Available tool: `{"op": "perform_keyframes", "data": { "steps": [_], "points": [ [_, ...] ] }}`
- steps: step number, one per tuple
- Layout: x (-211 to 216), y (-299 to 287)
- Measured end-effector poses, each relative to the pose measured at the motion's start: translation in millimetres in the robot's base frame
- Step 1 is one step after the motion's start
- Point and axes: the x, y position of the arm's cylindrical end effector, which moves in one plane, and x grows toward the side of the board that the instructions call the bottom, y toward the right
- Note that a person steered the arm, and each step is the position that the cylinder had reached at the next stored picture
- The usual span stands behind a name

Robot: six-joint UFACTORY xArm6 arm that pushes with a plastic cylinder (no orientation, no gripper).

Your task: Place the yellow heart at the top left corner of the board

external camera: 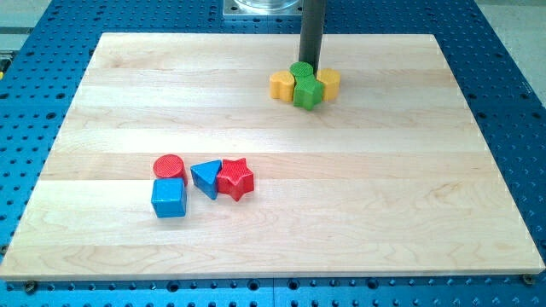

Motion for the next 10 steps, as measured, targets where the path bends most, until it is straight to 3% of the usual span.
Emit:
{"op": "perform_keyframes", "data": {
  "steps": [4,5,7,8,9,10],
  "points": [
    [0,14],
    [0,45],
    [61,67],
    [39,28],
    [40,4],
    [55,-59]
  ]
}}
